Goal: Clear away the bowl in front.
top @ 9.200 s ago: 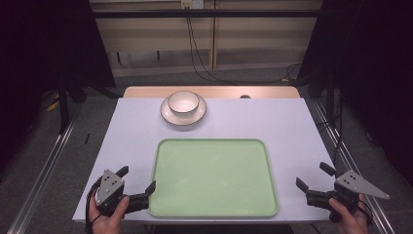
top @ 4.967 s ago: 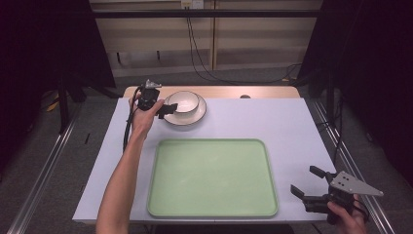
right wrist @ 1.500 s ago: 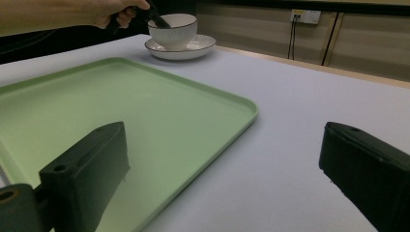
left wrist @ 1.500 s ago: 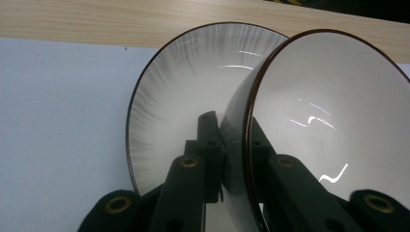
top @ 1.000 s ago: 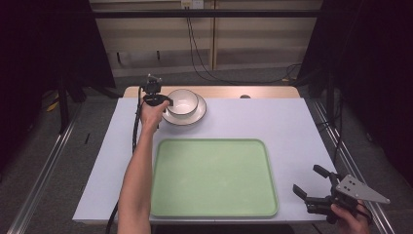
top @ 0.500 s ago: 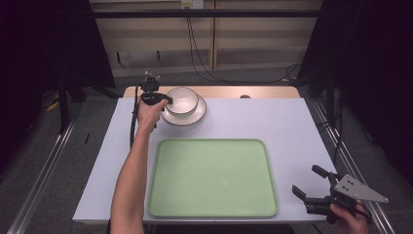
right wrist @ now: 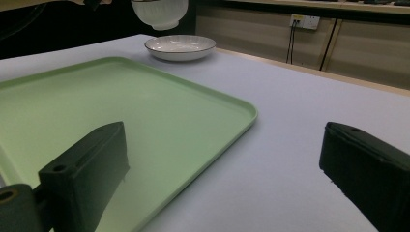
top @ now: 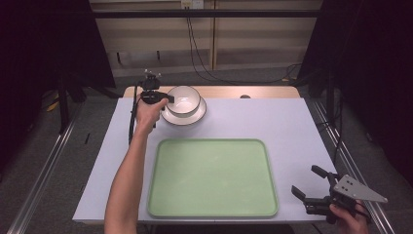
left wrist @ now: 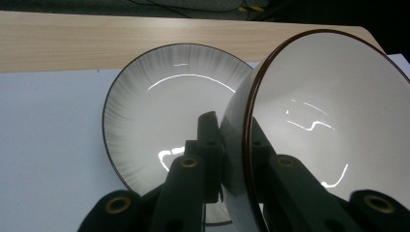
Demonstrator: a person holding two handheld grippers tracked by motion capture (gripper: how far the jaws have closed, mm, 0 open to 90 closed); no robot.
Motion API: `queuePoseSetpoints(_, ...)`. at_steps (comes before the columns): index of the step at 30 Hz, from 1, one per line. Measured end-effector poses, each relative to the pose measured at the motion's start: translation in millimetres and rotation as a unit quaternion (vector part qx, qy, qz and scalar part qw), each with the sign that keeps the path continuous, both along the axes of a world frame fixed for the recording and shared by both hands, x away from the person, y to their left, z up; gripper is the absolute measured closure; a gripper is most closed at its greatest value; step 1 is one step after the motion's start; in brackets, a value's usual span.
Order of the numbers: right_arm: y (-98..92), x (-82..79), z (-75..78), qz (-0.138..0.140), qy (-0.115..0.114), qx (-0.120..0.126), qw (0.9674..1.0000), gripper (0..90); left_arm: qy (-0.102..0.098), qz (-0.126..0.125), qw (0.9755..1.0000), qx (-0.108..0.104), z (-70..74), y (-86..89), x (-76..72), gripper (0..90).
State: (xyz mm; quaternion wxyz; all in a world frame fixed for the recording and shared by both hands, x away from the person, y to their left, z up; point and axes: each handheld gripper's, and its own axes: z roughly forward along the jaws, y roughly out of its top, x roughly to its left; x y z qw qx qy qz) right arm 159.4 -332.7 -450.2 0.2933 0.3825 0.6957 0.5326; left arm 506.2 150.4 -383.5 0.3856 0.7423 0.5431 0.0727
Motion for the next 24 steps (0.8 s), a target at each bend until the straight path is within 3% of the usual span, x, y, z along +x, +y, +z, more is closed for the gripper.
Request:
queuePoseSetpoints(8, -0.2, 0.6, 0.0, -0.002, 0.000, -0.001, 1.0000, 3.1, -0.005, -0.037, 0.9993, 0.001, 9.9, -9.1, -10.7, 82.4)
queuePoseSetpoints(12, 0.6, 0.5, 0.2, -0.004, -0.003, -0.001, 1.0000, 3.1, -0.005, -0.067, 0.9977, 0.010, 12.7, -14.8, -16.3, 82.4)
queuePoseSetpoints(19, 0.7, 0.8, 0.5, -0.004, -0.003, -0.002, 1.0000, 3.1, -0.012, -0.092, 0.9957, 0.003, 19.7, -25.3, -27.4, 82.4)
queuePoseSetpoints(24, 0.9, 0.9, 0.4, -0.004, -0.004, -0.001, 1.0000, 3.1, -0.018, -0.112, 0.9935, 0.011, 22.7, -31.8, -34.3, 82.4)
